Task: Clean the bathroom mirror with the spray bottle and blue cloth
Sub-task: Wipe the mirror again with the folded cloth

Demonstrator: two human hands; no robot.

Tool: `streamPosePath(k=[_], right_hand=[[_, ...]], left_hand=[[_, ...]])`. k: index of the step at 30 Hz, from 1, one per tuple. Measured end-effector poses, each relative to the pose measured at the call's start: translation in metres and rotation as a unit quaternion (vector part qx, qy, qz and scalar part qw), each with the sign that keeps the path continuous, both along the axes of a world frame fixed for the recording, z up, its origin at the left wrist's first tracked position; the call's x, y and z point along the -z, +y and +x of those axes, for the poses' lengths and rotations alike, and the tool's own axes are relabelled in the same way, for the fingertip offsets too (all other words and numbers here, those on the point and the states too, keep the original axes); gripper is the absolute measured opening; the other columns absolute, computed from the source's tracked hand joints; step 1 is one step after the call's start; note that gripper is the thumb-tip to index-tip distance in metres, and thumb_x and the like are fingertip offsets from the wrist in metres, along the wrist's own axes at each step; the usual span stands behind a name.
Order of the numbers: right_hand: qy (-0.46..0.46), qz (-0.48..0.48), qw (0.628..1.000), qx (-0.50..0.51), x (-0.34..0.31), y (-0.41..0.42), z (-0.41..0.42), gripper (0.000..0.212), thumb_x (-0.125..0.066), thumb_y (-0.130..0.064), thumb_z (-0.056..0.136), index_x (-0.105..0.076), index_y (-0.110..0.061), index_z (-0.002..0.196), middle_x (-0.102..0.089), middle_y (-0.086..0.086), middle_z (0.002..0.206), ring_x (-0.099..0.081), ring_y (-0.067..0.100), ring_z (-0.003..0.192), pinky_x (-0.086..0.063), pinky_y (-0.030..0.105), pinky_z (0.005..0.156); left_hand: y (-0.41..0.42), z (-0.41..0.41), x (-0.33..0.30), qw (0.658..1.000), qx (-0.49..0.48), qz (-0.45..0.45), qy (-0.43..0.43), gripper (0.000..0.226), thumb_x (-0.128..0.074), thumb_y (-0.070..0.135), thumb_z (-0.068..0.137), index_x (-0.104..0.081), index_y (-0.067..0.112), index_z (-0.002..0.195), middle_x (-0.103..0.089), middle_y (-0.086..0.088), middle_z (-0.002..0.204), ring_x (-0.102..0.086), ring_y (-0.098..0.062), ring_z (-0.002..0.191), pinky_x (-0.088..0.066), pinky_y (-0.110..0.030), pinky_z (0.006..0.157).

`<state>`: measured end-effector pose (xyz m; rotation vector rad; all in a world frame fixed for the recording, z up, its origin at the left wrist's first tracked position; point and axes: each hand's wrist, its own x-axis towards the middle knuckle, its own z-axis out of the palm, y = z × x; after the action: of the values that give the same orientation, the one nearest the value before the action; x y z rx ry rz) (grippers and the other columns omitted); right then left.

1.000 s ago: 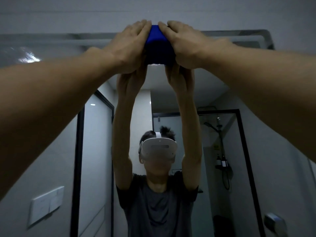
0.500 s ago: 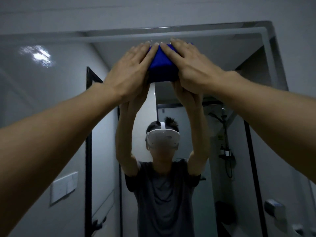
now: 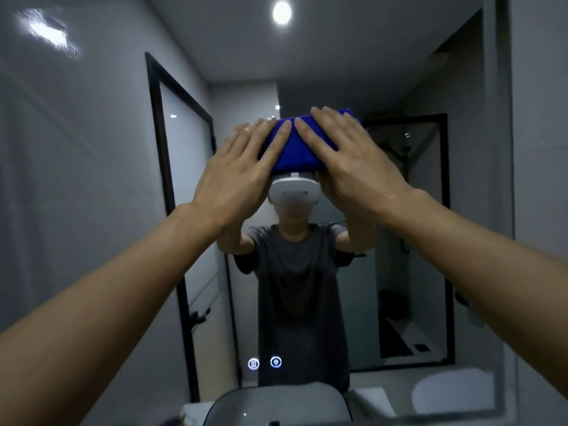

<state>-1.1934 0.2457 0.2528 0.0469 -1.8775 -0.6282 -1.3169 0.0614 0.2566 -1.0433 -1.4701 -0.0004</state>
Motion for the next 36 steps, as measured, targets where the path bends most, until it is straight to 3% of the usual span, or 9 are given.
streamPosePath(k=[3,7,14,17,26,32,36], right_hand=[[0.004,0.001,1.0,0.015,0.03,-0.003,0.002,0.073,-0.063,-0.008,0.093,-0.025,-0.009,0.155,-0.031,0.024,0.156,-0.028,0.038,0.146,-0.017,0.046,0.122],[-0.018,-0.015,1.0,0.014,0.07,-0.007,0.007,0.072,-0.061,-0.01,0.092,-0.026,-0.008,0.155,-0.031,0.024,0.156,-0.027,0.038,0.146,-0.023,0.05,0.121],[-0.035,-0.05,0.998,-0.016,0.158,-0.013,0.014,0.062,-0.039,-0.003,0.09,-0.035,-0.008,0.152,-0.035,0.022,0.155,-0.031,0.037,0.145,-0.032,0.051,0.117],[-0.05,-0.057,0.997,-0.017,0.194,-0.016,0.017,0.066,-0.05,-0.004,0.087,-0.036,-0.009,0.151,-0.035,0.019,0.156,-0.031,0.035,0.146,-0.032,0.05,0.117],[-0.096,-0.081,0.992,0.004,0.254,-0.028,0.023,0.077,-0.074,-0.006,0.081,-0.04,-0.011,0.15,-0.042,0.016,0.152,-0.038,0.031,0.143,-0.031,0.046,0.115],[-0.145,-0.101,0.984,0.009,0.283,-0.036,0.029,0.081,-0.081,-0.013,0.074,-0.045,-0.011,0.147,-0.049,0.015,0.148,-0.044,0.029,0.139,-0.028,0.044,0.115],[-0.178,-0.116,0.977,0.007,0.312,-0.039,0.03,0.081,-0.082,-0.017,0.073,-0.047,-0.013,0.145,-0.051,0.013,0.146,-0.045,0.028,0.138,-0.034,0.043,0.115]], left_hand=[[-0.002,-0.001,0.026,1.0,-0.015,-0.014,0.017,0.076,-0.066,0.017,0.093,-0.024,0.005,0.155,-0.04,-0.028,0.15,-0.039,-0.043,0.138,-0.027,-0.05,0.118],[-0.007,0.002,0.062,0.999,-0.02,-0.036,-0.003,0.081,-0.067,0.012,0.09,-0.023,0.006,0.156,-0.04,-0.027,0.15,-0.037,-0.041,0.139,-0.028,-0.048,0.12],[-0.017,0.014,0.144,0.998,0.026,-0.047,-0.043,0.06,-0.043,0.004,0.091,-0.039,0.005,0.15,-0.049,-0.03,0.144,-0.047,-0.045,0.133,-0.035,-0.05,0.114],[-0.021,0.022,0.179,0.996,0.038,-0.048,-0.07,0.061,-0.036,0.003,0.086,-0.045,0.005,0.147,-0.052,-0.03,0.141,-0.049,-0.045,0.132,-0.039,-0.051,0.111],[-0.029,0.028,0.237,0.991,0.027,-0.083,-0.105,0.072,-0.065,0.004,0.073,-0.05,0.006,0.144,-0.061,-0.026,0.13,-0.061,-0.039,0.118,-0.051,-0.044,0.1],[-0.039,0.032,0.27,0.983,0.034,-0.103,-0.149,0.086,-0.083,0.016,0.065,-0.048,0.007,0.144,-0.061,-0.023,0.128,-0.045,-0.032,0.119,-0.054,-0.042,0.095],[-0.046,0.032,0.3,0.972,0.048,-0.128,-0.189,0.097,-0.091,0.025,0.058,-0.045,0.01,0.143,-0.049,-0.017,0.132,-0.045,-0.029,0.12,-0.054,-0.041,0.095]])
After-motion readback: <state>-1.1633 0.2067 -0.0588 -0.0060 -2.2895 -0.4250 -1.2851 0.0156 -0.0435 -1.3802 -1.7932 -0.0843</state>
